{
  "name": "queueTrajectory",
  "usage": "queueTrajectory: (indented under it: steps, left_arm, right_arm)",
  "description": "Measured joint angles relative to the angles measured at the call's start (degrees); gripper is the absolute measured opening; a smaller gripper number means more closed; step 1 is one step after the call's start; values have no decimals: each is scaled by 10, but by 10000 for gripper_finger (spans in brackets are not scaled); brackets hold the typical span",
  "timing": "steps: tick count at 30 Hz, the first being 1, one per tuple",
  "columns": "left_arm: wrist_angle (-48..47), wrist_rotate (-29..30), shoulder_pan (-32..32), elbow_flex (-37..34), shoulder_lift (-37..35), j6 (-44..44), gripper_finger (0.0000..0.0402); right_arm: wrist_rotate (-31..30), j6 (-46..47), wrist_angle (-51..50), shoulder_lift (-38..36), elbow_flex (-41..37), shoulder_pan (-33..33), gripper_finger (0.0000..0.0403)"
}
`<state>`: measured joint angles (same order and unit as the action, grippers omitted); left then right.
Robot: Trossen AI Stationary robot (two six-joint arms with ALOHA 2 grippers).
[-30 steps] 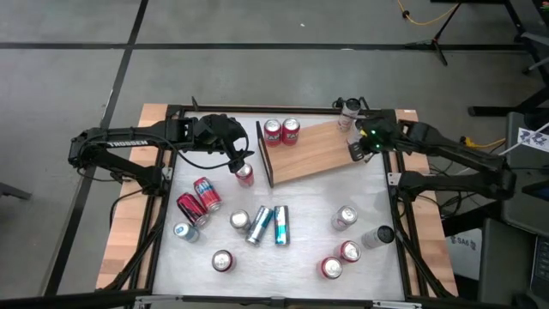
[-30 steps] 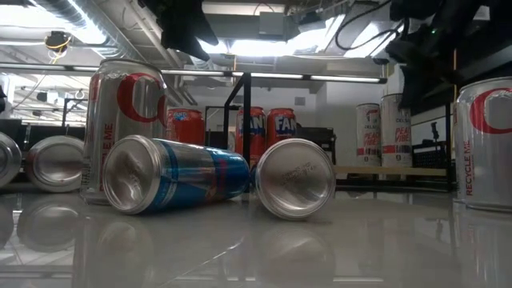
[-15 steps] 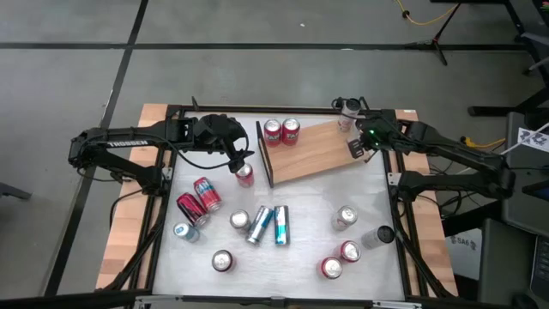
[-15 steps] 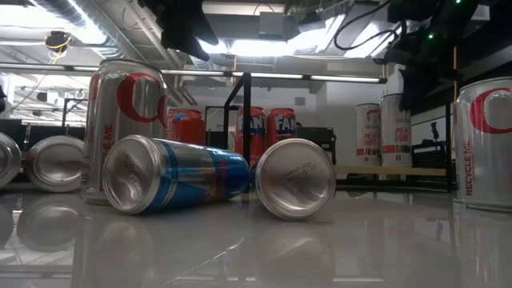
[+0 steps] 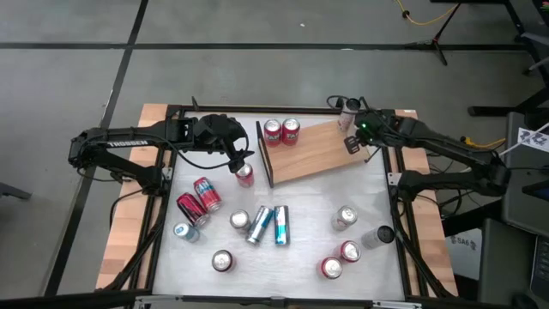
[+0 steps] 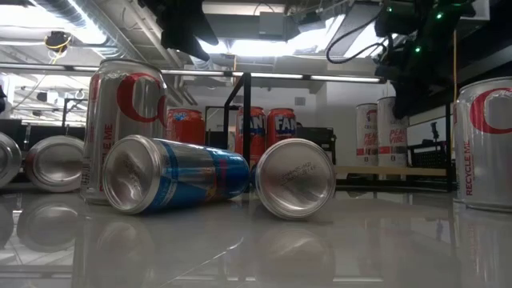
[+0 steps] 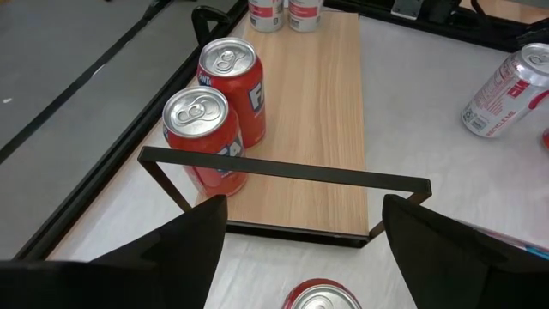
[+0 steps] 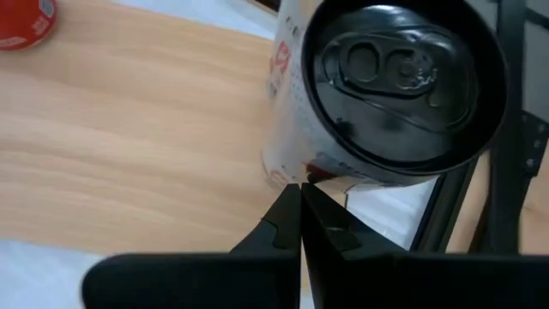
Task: Place canned beverage on shelf
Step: Put the black soda can on the shelf
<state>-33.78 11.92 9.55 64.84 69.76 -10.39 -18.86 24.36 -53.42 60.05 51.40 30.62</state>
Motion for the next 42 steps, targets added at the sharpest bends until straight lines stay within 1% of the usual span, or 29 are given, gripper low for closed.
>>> queueTrajectory:
  steps: [6, 10, 15, 23, 28, 30, 33, 42]
  left_arm:
    - [0, 0, 0, 0, 0, 0, 302]
    - [0, 0, 0, 0, 0, 0, 302]
    - [0, 0, 0, 0, 0, 0, 302]
    - [0, 0, 0, 0, 0, 0, 302]
    - [0, 0, 0, 0, 0, 0, 302]
    - [0, 0, 0, 0, 0, 0, 302]
    - [0, 0, 0, 0, 0, 0, 302]
    - [0, 0, 0, 0, 0, -2, 302]
  right_arm:
    - [26, -13, 8, 1, 0, 26, 0]
    - [36, -13, 7, 1, 0, 24, 0]
    - [75, -14, 6, -8, 0, 24, 0]
    - [110, -6, 4, -64, 0, 24, 0]
    - [177, -1, 4, -108, 0, 16, 0]
    - [195, 10, 4, -120, 0, -9, 0]
    - [200, 30, 5, -131, 0, -68, 0]
    - [206, 71, 31, -125, 0, -302, 0]
